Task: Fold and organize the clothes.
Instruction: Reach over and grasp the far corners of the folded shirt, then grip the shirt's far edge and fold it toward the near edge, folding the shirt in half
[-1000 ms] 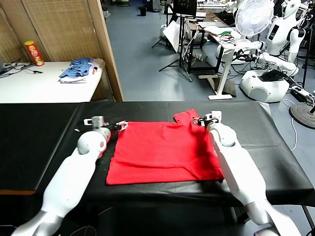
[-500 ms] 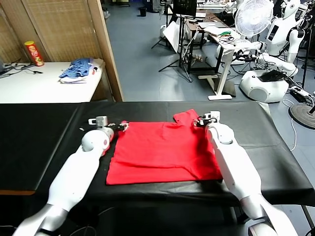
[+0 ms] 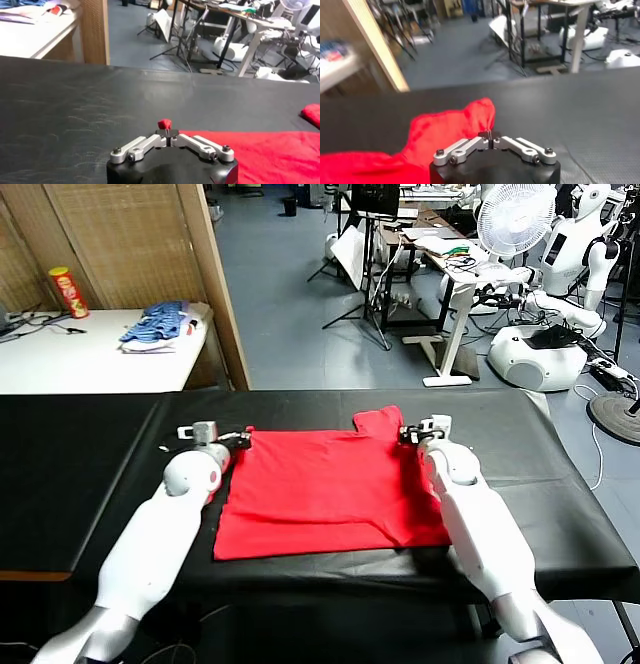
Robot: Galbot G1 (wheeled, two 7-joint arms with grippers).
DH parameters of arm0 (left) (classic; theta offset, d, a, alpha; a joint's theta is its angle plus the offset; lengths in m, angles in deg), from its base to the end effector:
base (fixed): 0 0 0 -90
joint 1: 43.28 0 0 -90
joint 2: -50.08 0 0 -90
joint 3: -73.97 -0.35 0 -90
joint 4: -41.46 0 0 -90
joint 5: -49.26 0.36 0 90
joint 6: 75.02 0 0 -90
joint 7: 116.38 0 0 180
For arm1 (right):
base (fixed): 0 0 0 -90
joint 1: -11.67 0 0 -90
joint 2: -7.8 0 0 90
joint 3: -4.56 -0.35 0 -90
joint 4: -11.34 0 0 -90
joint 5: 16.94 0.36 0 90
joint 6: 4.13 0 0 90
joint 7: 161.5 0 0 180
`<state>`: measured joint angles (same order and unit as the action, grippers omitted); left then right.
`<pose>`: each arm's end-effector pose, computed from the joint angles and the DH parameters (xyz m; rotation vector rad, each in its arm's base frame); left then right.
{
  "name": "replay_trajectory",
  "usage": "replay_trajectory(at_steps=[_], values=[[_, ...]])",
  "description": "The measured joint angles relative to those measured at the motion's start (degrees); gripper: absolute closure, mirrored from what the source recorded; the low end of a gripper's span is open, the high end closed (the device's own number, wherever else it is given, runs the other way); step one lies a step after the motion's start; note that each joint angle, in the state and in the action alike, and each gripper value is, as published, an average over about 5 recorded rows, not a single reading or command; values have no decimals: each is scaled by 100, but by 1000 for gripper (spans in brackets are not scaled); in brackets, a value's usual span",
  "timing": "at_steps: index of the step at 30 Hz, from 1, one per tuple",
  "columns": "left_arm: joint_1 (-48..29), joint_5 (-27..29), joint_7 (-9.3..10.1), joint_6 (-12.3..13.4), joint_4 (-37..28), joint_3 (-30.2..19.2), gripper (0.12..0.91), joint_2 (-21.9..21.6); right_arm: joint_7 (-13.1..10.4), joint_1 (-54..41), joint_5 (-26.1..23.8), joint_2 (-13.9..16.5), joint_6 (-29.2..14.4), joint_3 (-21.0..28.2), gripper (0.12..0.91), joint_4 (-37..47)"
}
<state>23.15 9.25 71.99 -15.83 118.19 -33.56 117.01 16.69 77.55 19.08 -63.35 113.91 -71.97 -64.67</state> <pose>0.4819 0.0724 -0.2691 -0.1348 -2.6416 0.1747 0.4898 -0.0642 -0.2627 0.2406 -2.7237 -0.2675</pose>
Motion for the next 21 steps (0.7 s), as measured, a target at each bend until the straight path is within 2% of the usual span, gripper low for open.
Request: replay_trajectory(at_steps=[8,13,21], values=[[660,-216,205,-37,1339,228,903,-393,-80,907,346,573,136,-298,903,-1374],[1222,-175,250,-21,2121,420,903,-675,-172,1416,380,924,346,-448,903,-2057],[2344,31,252,-49,3262,789,903,-987,-565,2112,246,1299,1066,-553,903,-3066]])
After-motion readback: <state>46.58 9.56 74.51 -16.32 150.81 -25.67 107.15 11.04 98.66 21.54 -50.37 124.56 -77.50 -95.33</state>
